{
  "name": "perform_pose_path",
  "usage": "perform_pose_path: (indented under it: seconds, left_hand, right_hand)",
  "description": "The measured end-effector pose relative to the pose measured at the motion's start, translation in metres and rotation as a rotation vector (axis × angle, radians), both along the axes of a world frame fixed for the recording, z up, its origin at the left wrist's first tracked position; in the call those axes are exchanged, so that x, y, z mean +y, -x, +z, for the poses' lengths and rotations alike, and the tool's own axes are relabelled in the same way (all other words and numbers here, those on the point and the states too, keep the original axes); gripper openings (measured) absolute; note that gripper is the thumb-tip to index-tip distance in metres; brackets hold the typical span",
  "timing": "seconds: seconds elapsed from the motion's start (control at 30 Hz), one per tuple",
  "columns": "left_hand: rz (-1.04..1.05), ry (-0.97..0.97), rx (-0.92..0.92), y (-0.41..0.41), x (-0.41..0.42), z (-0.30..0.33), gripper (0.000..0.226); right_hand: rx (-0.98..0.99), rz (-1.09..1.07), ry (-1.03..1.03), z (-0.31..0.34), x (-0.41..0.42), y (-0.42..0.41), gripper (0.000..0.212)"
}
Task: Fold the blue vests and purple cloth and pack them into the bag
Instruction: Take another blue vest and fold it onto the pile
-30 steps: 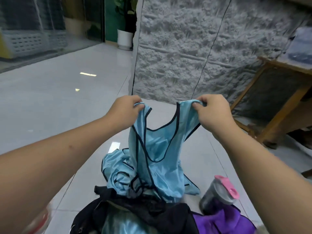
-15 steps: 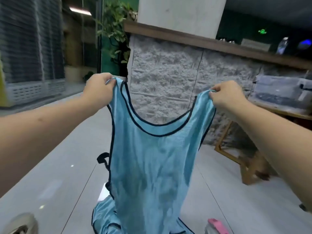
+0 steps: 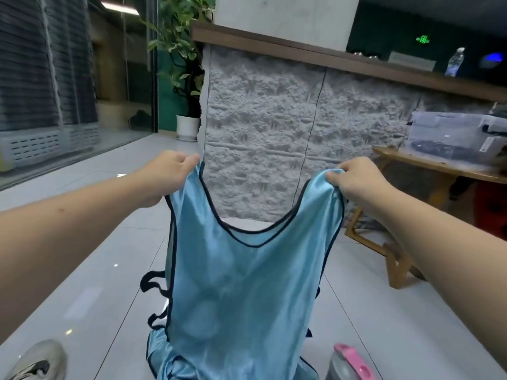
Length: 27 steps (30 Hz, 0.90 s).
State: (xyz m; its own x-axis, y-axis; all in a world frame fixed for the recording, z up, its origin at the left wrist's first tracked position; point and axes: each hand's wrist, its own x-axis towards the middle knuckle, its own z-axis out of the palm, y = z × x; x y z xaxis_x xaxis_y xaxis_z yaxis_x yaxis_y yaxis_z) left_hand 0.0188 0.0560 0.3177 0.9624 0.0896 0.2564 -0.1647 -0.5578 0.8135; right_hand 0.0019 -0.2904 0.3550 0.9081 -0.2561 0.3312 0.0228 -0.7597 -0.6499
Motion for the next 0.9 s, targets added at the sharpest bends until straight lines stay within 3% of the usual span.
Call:
perform_pose_path:
  seconds: [0.07,0.13,0.2,0.33,0.5,0.9]
  left_hand:
    - [-0.074,0.109,0.140,0.004,-0.003,-0.005,0.043]
    - [-0.162,0.225,0.278,0.006,-0.005,-0.009,0.049]
    - [-0.201,0.191,0.325,0.008,-0.007,-0.011,0.038]
    - [-0.163,0.133,0.301,0.007,-0.017,-0.013,0.008]
    - [-0.115,0.245,0.359,0.009,-0.040,-0.014,0.017]
    - [-0.217,0.336,0.328,0.035,-0.095,-0.004,0.017]
  right_hand:
    - [0.031,0.020,-0.039,-0.005,-0.002,0.000,0.048]
    - [0.045,0.015,-0.084,-0.008,0.001,0.001,0.044]
    - [0.073,-0.001,-0.113,-0.011,0.005,0.002,0.039]
    - [0.148,0.012,-0.251,-0.021,0.021,0.008,0.040]
    - [0.250,0.090,-0.378,-0.027,0.049,0.020,0.015]
    - [0.291,0.264,-0.462,-0.032,0.100,0.040,0.018]
